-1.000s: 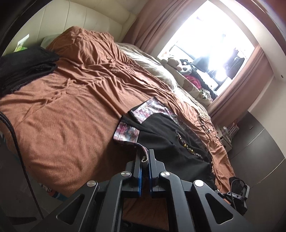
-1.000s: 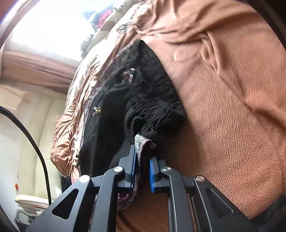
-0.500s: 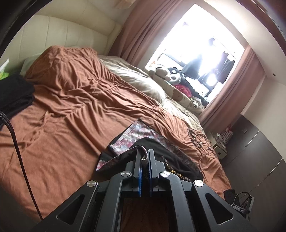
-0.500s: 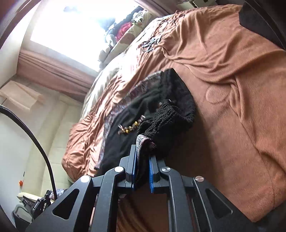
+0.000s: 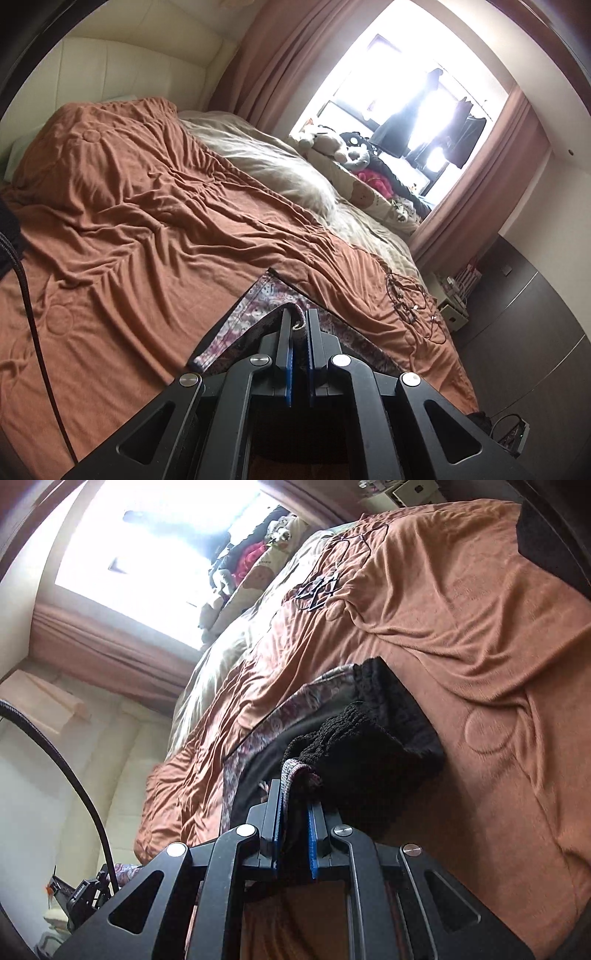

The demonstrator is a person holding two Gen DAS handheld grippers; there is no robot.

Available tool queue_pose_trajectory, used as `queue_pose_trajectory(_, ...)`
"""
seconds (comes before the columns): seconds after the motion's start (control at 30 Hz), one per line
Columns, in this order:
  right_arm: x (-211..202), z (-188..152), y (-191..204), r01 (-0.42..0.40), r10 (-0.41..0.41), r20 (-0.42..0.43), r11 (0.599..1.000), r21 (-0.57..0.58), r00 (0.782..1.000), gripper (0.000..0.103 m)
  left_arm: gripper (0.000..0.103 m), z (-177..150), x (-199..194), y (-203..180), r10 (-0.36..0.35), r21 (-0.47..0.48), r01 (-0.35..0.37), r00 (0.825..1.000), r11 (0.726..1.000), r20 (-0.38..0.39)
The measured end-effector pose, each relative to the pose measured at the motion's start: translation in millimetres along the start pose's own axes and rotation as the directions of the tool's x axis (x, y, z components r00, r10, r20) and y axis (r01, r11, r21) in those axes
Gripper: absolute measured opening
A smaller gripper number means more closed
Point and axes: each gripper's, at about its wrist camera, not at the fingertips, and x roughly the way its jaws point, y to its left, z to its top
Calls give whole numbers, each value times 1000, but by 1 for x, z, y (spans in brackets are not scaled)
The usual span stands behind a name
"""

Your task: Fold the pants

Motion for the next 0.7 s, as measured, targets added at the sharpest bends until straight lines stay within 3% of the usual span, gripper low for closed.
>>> queue_pose_trajectory(0.33, 55, 35, 14, 48, -48, 4, 998, 28, 999, 8, 5, 38, 99, 0, 30, 11, -29, 996, 1000, -85)
queue_pose_trajectory(0.7, 121, 73, 19, 142, -142, -28, 990, -13, 989, 8, 5, 51, 216, 12, 84, 28, -80, 979, 996, -187)
